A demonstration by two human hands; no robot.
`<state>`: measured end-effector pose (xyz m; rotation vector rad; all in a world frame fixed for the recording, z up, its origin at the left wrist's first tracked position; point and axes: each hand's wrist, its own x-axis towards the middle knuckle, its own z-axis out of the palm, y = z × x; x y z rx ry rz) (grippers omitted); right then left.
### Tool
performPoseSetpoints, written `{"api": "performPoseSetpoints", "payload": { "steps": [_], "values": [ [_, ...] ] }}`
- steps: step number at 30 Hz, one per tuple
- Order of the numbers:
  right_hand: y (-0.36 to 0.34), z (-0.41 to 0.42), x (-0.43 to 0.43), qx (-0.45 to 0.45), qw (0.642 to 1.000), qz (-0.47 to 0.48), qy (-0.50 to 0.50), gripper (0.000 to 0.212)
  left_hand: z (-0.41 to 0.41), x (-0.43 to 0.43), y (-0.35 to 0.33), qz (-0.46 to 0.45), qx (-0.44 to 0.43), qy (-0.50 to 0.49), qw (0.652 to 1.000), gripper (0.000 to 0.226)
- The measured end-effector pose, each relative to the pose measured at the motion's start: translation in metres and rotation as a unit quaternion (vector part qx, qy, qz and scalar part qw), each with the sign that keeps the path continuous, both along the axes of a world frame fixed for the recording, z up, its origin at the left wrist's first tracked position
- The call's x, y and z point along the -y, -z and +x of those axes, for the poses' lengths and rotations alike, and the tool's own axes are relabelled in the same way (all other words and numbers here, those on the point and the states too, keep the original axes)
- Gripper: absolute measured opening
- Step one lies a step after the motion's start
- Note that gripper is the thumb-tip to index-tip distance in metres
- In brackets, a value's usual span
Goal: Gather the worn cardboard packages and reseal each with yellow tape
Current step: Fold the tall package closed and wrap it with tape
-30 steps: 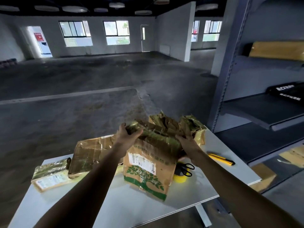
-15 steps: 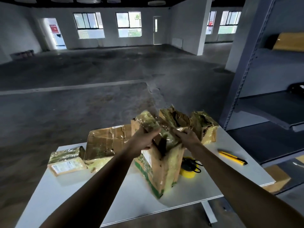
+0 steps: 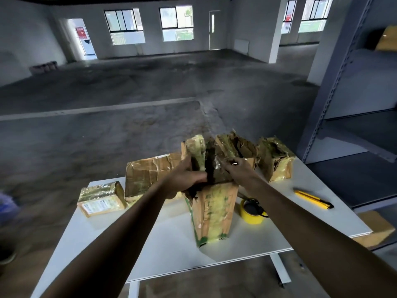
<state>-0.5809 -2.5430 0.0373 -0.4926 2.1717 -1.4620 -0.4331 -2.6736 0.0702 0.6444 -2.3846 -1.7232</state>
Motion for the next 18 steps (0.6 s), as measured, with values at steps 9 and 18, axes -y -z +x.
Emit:
{"api": "performPoseSetpoints", "payload": {
  "steps": [9,18],
  "values": [
    [-0.004,-0.012,-0.006,-0.049,0.998,0.037,0.014,0.024,0.023,0.026,0.007,0.125,-0.010,-0.026,0.992,0.059],
    [-0.008,-0.017,-0.018,-0.030,0.997,0.038,0.052,0.031,0.035,0.044,0.013,-0.055,0.053,-0.070,0.995,0.024]
  ]
}}
